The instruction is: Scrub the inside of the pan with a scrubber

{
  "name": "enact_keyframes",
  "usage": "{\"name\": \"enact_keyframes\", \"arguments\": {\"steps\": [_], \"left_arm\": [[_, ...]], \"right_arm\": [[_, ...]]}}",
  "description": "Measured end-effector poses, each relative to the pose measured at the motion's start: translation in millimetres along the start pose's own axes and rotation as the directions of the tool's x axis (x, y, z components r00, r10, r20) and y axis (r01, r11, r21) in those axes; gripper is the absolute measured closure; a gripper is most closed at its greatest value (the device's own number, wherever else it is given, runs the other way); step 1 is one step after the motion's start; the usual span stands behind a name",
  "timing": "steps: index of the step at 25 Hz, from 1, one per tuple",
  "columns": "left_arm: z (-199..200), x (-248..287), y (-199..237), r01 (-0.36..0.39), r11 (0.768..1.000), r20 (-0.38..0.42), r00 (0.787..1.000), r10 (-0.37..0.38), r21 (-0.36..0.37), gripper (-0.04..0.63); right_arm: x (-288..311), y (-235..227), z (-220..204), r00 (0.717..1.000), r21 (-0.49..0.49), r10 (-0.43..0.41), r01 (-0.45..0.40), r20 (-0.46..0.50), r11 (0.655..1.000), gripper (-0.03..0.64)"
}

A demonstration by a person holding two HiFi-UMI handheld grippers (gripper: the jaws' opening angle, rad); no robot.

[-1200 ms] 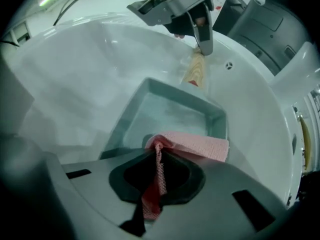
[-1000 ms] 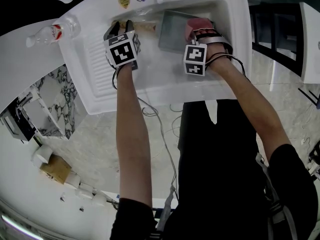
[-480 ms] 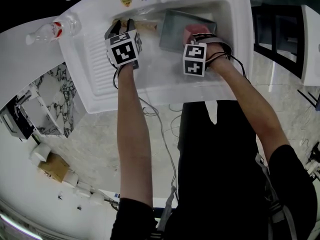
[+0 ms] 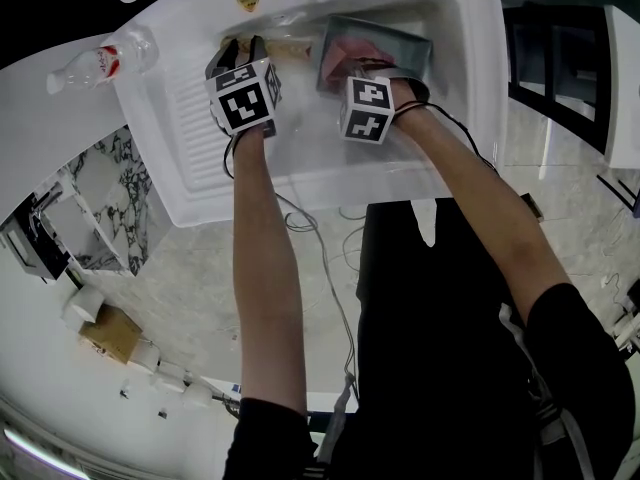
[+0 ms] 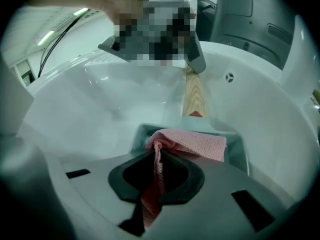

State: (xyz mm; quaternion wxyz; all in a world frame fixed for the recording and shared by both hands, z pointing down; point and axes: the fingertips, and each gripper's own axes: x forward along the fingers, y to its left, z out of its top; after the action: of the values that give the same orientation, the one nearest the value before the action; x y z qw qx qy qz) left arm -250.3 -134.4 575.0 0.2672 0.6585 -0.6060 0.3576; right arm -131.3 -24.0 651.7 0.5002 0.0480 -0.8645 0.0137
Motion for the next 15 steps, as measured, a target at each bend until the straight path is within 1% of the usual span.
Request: {"name": "enact_keyframes", "arguments": {"steps": [2, 4, 7, 11, 13, 15], "left_arm": [[0.2, 0.3, 0.0, -0.001, 1.0, -0.001, 1.0, 0.001, -0.001, 0.439], [-0.3, -0.1, 0.0, 0.001, 1.0, -0.004, 1.0, -0.001, -0.003, 0.439], [0.3, 0.1, -1.6, 0.008, 1.0, -0.013, 1.0, -0.008, -0.004, 0.439], [0.3, -0.7, -1.8, 0.004, 1.0, -0.013, 1.0, -0.004, -0.008, 0.44], [-0.7, -1.1, -1.6, 0.0, 1.0, -0.013, 1.0, 0.0, -0.009, 0.442], [-0.6, -1.4, -1.5, 0.0, 1.0, -0.015, 1.0, 0.0, -0.01, 0.442]], "right_arm": [[2.7, -0.4, 7.5, 1.0, -0.003, 0.011, -0.011, 0.023, 1.0, 0.575], [2.7, 0.2, 10.2, 0.999, 0.003, 0.002, -0.002, 0.048, 1.0, 0.575], [-1.8, 2.0, -3.2, 0.998, 0.048, -0.02, 0.017, 0.058, 0.999, 0.575], [-14.9, 9.9, -31.9, 1.0, 0.081, 0.018, -0.017, -0.007, 0.997, 0.575], [-20.0, 15.0, -45.4, 0.997, 0.061, 0.043, -0.039, -0.064, 0.997, 0.575], [-24.2, 18.2, -56.1, 0.99, 0.02, 0.06, -0.058, -0.127, 0.998, 0.575]]}}
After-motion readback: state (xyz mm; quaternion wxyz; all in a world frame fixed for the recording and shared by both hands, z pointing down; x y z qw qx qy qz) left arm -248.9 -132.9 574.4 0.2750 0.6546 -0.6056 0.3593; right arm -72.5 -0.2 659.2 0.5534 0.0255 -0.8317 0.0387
